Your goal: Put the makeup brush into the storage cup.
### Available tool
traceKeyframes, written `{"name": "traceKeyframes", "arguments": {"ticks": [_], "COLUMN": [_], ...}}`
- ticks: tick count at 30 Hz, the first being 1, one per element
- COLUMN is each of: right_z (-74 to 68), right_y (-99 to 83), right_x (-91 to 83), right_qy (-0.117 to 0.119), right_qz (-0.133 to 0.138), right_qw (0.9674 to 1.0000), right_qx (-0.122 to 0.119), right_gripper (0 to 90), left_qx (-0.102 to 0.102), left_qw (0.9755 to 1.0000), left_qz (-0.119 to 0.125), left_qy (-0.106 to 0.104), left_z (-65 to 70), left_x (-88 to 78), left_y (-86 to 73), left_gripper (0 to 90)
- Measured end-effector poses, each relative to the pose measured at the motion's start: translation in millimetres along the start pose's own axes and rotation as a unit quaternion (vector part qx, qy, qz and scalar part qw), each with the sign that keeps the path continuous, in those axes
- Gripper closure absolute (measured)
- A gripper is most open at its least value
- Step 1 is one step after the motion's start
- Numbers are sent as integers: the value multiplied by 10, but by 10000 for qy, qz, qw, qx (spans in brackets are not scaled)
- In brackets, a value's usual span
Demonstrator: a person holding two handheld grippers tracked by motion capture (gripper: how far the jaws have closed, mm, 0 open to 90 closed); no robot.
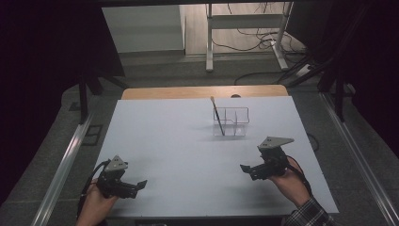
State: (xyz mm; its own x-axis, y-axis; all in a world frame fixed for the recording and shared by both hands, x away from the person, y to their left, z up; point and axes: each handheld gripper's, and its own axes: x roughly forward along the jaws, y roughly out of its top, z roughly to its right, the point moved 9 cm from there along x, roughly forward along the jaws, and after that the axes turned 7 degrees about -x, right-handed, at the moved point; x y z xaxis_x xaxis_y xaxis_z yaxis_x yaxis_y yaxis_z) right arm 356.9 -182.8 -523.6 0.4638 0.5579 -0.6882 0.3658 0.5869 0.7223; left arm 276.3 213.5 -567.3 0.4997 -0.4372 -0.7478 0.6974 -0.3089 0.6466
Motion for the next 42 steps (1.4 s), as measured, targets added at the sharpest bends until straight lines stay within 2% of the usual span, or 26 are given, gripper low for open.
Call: {"name": "traceKeyframes", "arguments": {"ticks": [42], "right_z": [33], "right_y": [-271], "right_x": [-236], "right_qy": [-175], "right_qz": [-52], "right_qw": [9997], "right_qx": [157], "right_gripper": [0], "left_qx": [-8], "left_qw": [10000], "left_qz": [-13], "left_qy": [4], "left_z": [-4], "left_x": [3], "left_y": [-3], "left_gripper": [0]}}
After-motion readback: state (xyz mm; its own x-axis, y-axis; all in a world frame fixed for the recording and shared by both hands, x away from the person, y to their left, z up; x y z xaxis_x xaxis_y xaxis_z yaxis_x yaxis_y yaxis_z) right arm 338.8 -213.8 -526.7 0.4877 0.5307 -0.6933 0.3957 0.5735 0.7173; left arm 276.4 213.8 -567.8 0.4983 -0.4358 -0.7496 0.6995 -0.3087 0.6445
